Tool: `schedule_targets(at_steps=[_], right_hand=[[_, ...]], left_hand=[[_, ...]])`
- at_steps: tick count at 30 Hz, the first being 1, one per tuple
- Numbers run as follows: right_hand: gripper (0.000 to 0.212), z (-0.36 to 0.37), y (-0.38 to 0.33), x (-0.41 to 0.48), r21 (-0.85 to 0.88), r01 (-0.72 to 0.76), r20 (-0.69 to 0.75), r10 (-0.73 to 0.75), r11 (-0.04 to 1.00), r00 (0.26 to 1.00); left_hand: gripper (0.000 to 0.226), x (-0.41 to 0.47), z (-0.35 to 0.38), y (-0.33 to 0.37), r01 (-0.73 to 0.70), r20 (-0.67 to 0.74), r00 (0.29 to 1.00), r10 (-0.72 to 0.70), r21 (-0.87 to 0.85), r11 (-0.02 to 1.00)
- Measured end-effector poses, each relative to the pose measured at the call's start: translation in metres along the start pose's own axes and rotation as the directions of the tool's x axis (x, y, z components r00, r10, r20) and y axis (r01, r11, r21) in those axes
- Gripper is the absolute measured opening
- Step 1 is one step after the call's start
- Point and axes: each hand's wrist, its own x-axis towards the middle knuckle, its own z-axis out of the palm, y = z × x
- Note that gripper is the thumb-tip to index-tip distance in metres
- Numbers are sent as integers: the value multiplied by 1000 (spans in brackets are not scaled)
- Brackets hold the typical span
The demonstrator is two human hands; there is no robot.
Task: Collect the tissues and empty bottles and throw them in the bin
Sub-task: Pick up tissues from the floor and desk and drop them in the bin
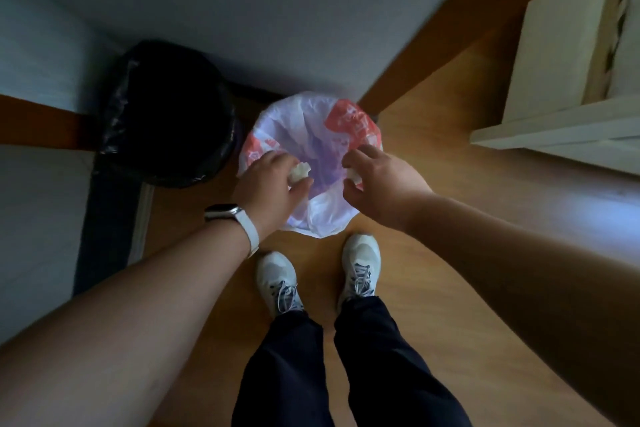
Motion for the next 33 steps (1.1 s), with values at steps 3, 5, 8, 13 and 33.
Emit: schedule_targets(at_steps=[3,5,8,13,33], right_hand=[[28,41,21,24,-36,-14,25,15,999,1000],[32,56,30,31,-75,-37,47,40,996,998],[38,60,33,28,-122,-49,83,60,991,995],[48,32,24,-2,-155,-124,24,129,980,991],[43,-224,-135,-192,-200,-244,-333,168,949,928]], left_hand=[[34,18,36,-26,-31,20,999,30,78,996],[35,26,52,-39,-62,48,997,56,143,988],[43,25,55,-42,-80,67,995,68,187,979],[51,0,23,-19,-137,66,990,124,264,955],[47,-126,-255,164,-302,-135,923,359,321,898]])
